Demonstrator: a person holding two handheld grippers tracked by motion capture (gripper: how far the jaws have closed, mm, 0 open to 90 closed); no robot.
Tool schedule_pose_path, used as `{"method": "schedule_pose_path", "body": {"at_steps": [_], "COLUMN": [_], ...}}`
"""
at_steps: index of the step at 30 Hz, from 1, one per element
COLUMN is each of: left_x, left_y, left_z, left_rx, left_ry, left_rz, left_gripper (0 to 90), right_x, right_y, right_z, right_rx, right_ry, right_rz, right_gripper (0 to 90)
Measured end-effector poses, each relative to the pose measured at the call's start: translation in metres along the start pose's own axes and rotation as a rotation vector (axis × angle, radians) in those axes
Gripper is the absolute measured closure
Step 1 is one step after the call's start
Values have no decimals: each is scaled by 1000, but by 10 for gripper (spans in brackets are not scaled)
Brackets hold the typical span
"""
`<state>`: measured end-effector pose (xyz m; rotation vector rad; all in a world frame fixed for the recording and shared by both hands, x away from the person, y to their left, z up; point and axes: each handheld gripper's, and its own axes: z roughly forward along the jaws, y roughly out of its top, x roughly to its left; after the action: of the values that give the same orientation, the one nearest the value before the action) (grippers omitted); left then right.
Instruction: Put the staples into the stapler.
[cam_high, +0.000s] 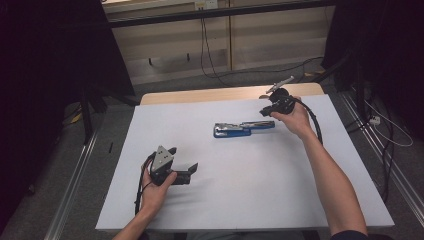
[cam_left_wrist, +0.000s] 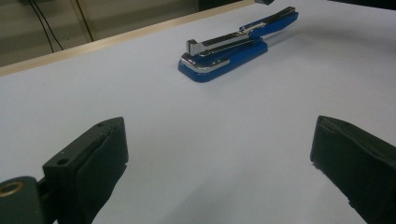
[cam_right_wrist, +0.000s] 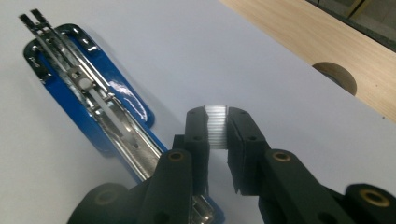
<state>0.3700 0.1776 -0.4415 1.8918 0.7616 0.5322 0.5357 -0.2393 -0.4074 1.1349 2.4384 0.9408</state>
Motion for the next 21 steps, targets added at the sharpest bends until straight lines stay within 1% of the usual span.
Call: {"method": "schedule_pose_path", "body": {"at_steps": [3,5,7,10,11,13,15,21], "left_x": [0,-1,-1,0,0,0,-1,-1], "left_y": [0,1,1,1,1,1,0,0], "left_z": [0,-1,-1,-1,-1,-1,0,0], "left_rx": [0,-4,-9,-3,-2,-3,-1,0], "left_ry": [0,0,0,2,2,2,-1,-1], "left_rz": [3,3,0,4,4,5,3,6], "left_gripper": [42,42,42,42,42,42,42,42], "right_x": [3,3,3,4,4,5,5,11], "right_y": [1,2,1,1,1,1,2,4], "right_z": [-3,-6,-7,-8,-8,-9,-11,-13], "right_rx": [-13,-26,-26,-36,-38,-44,-55,-65], "right_ry": [10,25,26,34,37,25,38,54], "right_rz": [-9,-5,-9,-10,-9,4,14,-12], "right_gripper": [795,795,795,794,794,794,794,795]}}
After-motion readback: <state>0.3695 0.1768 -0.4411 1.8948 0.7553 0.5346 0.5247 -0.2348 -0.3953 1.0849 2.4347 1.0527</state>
